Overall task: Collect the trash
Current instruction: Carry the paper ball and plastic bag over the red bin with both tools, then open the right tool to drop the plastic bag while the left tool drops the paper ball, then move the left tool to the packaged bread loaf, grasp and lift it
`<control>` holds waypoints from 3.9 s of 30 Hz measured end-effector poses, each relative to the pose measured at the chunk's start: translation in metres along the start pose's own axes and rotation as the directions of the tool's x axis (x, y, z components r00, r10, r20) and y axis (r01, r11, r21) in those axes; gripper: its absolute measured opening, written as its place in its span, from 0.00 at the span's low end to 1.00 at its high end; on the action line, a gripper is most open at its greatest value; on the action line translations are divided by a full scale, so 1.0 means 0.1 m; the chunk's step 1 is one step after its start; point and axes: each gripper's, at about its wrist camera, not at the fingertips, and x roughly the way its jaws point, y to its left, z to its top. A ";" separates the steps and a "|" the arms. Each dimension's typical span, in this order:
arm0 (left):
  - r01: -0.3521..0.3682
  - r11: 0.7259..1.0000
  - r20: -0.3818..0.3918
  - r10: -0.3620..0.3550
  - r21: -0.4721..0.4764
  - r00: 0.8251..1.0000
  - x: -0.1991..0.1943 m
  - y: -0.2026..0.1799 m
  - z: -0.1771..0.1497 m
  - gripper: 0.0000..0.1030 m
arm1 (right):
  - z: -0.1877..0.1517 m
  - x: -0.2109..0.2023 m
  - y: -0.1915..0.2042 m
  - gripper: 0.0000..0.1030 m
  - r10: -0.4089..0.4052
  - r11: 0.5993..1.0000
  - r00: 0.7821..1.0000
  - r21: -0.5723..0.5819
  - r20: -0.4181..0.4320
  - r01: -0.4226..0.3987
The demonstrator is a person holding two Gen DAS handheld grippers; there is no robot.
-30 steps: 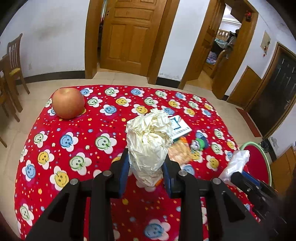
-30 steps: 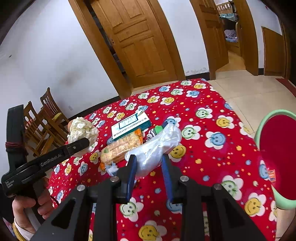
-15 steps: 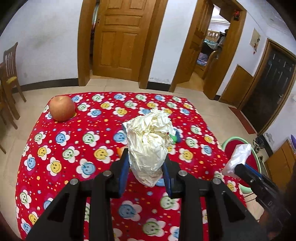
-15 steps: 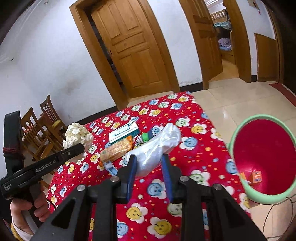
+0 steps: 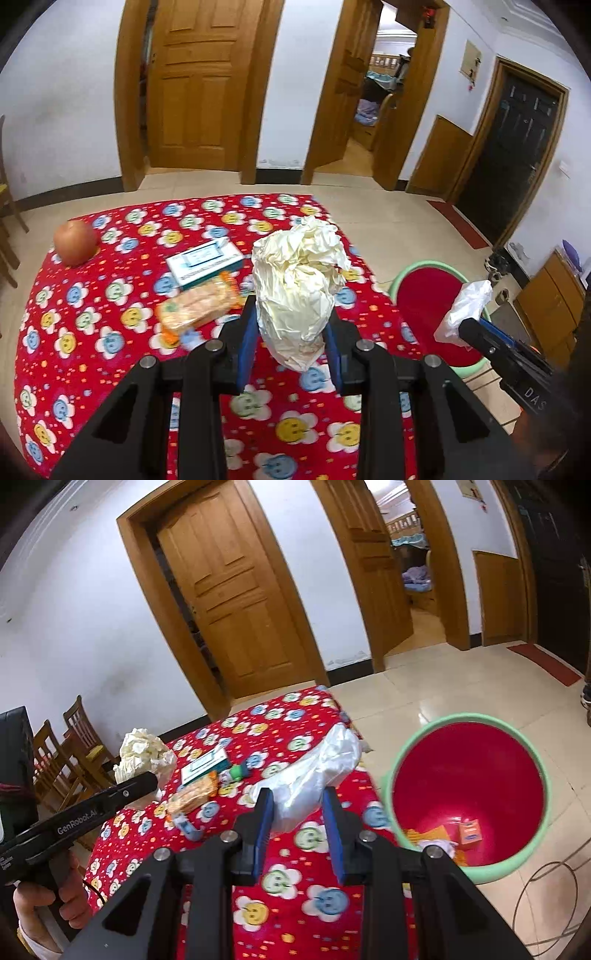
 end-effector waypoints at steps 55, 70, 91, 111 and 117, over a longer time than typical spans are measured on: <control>0.230 0.955 -0.217 -0.187 0.190 0.958 1.22 -1.89 -0.07 0.56 | -0.06 -0.18 -1.83 0.40 -0.229 0.930 0.972 0.284 -0.052 0.234; 0.071 0.990 -0.143 -0.053 0.123 0.988 0.86 -1.06 0.12 0.56 | 0.03 -0.18 -1.42 0.49 -0.155 0.964 0.988 0.217 -0.024 0.157; -0.226 0.970 -0.182 0.239 0.087 0.954 0.90 0.52 0.08 0.60 | 0.08 0.10 -0.60 0.60 -0.077 0.988 0.996 0.128 -0.052 0.083; -0.176 0.980 -0.246 0.193 0.088 0.950 1.24 1.03 -0.04 0.62 | 0.09 0.52 -0.04 0.61 -0.055 0.997 0.991 0.045 -0.121 0.061; -0.173 0.984 -0.218 0.177 0.041 0.960 1.09 1.11 -0.05 0.59 | 0.10 0.67 0.13 0.61 -0.035 0.999 0.989 0.014 -0.145 0.038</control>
